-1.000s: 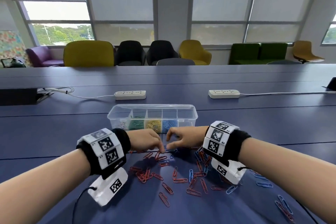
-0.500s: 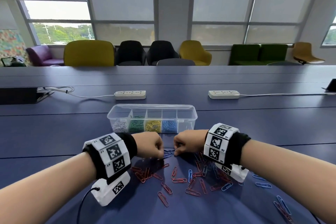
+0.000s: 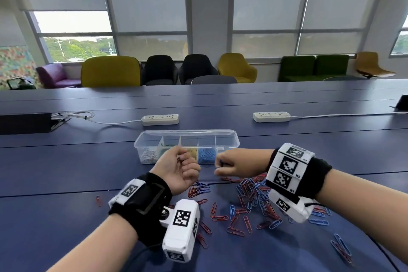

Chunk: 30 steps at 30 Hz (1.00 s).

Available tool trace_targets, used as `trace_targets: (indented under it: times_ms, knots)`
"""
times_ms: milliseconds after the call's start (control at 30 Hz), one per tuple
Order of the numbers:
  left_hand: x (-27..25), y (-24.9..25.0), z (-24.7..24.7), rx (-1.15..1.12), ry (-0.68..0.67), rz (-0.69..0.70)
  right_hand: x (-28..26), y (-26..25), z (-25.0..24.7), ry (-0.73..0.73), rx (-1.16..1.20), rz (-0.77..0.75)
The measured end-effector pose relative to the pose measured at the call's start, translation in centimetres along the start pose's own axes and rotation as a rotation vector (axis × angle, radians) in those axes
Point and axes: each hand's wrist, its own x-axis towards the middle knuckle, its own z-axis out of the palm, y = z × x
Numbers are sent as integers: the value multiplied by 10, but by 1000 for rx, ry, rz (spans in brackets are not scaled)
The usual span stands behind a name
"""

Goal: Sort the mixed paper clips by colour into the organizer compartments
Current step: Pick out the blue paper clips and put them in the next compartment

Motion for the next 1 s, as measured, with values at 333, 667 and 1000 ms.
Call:
trace_targets:
  times_ms: [333, 667, 1000]
  knots:
    - [8, -27, -2, -227, 27, 98, 30, -43, -19, 53, -169, -72]
    - [12, -22, -8, -489, -42, 25, 29, -8, -40, 405, 211, -28]
    - [32, 6, 13, -127, 39, 106, 65, 46, -5, 99, -129, 376]
